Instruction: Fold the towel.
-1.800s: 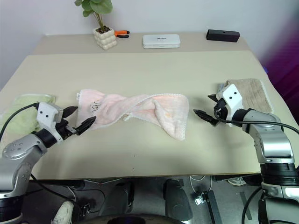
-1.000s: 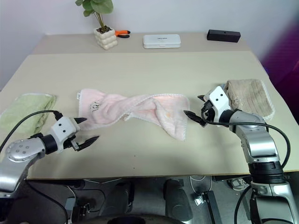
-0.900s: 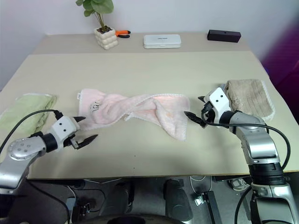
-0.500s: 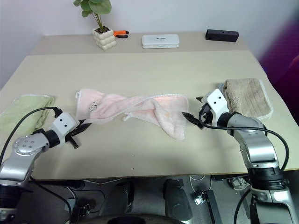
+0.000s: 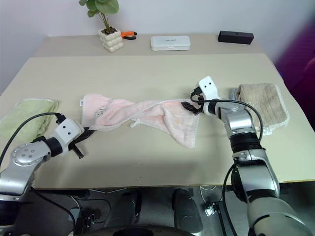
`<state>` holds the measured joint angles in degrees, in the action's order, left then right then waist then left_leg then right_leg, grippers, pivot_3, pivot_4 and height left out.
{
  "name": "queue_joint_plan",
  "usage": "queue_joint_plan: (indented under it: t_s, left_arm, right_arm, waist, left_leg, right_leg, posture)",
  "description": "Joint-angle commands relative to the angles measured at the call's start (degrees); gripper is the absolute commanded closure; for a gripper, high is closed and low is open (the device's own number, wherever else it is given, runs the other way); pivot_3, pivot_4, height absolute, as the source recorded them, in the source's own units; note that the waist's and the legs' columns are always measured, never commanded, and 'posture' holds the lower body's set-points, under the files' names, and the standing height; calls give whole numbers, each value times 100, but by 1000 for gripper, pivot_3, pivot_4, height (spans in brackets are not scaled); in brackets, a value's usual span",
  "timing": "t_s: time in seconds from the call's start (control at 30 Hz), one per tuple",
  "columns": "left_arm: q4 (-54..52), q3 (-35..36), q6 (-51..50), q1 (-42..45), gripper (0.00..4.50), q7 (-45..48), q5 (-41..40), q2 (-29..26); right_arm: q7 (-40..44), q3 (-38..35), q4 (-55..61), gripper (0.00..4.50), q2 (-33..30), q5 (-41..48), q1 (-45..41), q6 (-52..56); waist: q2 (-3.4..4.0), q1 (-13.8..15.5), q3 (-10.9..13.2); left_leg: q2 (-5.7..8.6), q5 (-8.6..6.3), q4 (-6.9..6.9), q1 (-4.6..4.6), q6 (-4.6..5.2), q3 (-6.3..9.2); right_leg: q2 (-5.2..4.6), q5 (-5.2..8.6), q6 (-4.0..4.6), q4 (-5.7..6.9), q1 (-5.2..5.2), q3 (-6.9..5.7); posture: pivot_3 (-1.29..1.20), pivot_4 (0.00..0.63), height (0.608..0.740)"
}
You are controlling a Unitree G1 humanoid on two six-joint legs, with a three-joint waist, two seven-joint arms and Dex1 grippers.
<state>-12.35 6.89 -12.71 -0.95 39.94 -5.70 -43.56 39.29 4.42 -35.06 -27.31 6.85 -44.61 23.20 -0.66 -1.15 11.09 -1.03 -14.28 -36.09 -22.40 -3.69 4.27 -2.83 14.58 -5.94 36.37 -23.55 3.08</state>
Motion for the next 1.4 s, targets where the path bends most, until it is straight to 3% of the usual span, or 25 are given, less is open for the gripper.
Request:
queue_joint_plan:
  t_s: [0.03, 0.07, 0.13, 0.3, 0.5, 0.7, 0.8, 0.87, 1.0, 1.07, 1.17, 1.27, 1.4]
  left_arm:
    - [-249, 275, -100, -44, 4500, -46, -87, -37]
    - [-325, 305, -158, -95, 4500, -60, -90, -32]
    - [-386, 353, -197, -169, 4500, -64, -87, -30]
    - [-286, 519, -278, -143, 4500, -140, -247, 93]
    - [494, 930, -193, 992, 4500, -506, -667, 461]
    - [2545, 1168, 774, 3462, 4500, -1622, -387, 479]
    - [3384, 1501, 1113, 4778, 4500, -2133, -663, 432]
    - [3454, 1673, 1024, 4959, 4500, -2030, -986, 418]
    - [2586, 1620, 543, 3806, 4500, -1096, -1327, 154]
    - [1742, 1822, 0, 2639, 4500, -522, -1746, -39]
    - [985, 2050, -521, 1645, 4500, -146, -2151, -222]
    - [147, 2523, -1160, -59, 4500, 534, -2340, -563]
    - [-391, 2831, -1504, -1299, 4500, 1181, -2420, -910]
  right_arm:
    - [115, -15, -86, 528, 10, -84, -207, -214]
    - [220, -13, -18, 785, -20, -66, -189, -208]
    - [343, -8, 109, 1751, -59, -71, -148, -200]
    - [388, -130, 511, 4400, -189, -89, -61, -184]
    - [70, -225, 772, 4461, -503, -382, -362, -790]
    - [-735, -360, -87, 4461, -648, -809, -1645, -1954]
    - [-902, -581, -172, 4461, -716, -664, -2334, -2305]
    - [-734, -634, 45, 4461, -758, -540, -2402, -2371]
    - [136, -532, 1308, 4461, -859, -108, -1656, -2006]
    - [831, -443, 2473, 4461, -1088, 400, -837, -1408]
    - [1297, -429, 3418, 4461, -1336, 766, -141, -795]
    - [2057, -504, 4324, 4461, -1964, 1244, 1062, -71]
    - [2641, -728, 4861, 4461, -2620, 1748, 1893, 436]
  waist:
    - [0, -10, 0]
    - [0, -12, 0]
    - [0, -22, 0]
    - [0, -56, 0]
    - [0, -37, 0]
    - [-7, -116, 7]
    - [-9, -139, 6]
    - [-7, -168, 5]
    - [13, -259, -16]
    - [13, -290, -12]
    - [4, -276, 6]
    - [-2, -251, 8]
    - [-6, -151, 8]
  left_leg:
    - [0, 0, 0, 0, 0, 0]
    - [0, 0, -1, 1, 0, 0]
    - [0, 0, -1, 2, 0, 0]
    - [0, 0, -1, 2, 0, 0]
    - [1, 0, -7, 0, 0, 4]
    - [3, 6, -8, -11, -11, 5]
    - [9, 6, -1, -16, -11, 3]
    - [8, 8, -4, -62, -13, 3]
    - [8, 8, 6, -58, -13, -11]
    - [7, 5, 6, -68, -8, -12]
    - [6, -7, -9, -88, 12, -10]
    - [5, 6, -24, -91, -10, 1]
    - [7, 4, -6, -12, -8, -14]
  right_leg:
    - [0, 0, 0, 0, 0, 0]
    - [0, 0, 0, 3, 0, 0]
    - [0, 0, 0, 4, 0, 0]
    - [1, 0, 0, 8, -4, 0]
    - [0, 0, 0, 12, -2, -3]
    - [1, -1, -1, 34, -25, -2]
    - [-8, 0, -4, 55, -44, -2]
    - [-7, 1, -6, 72, -101, -2]
    - [-14, 4, -8, 81, -104, -1]
    - [-15, 4, -8, 75, -107, -2]
    - [-16, 4, -8, 80, -121, -1]
    - [-12, -2, 2, 89, -125, -6]
    - [-16, 14, 20, 71, -53, 0]
  posture:
    - [0, 150, 737]
    - [0, 150, 737]
    - [0, 150, 737]
    - [0, 150, 737]
    - [0, 150, 737]
    - [0, 150, 737]
    - [0, 150, 737]
    - [0, 150, 737]
    - [0, 150, 737]
    - [0, 150, 737]
    - [0, 150, 737]
    - [0, 150, 737]
    - [0, 150, 737]
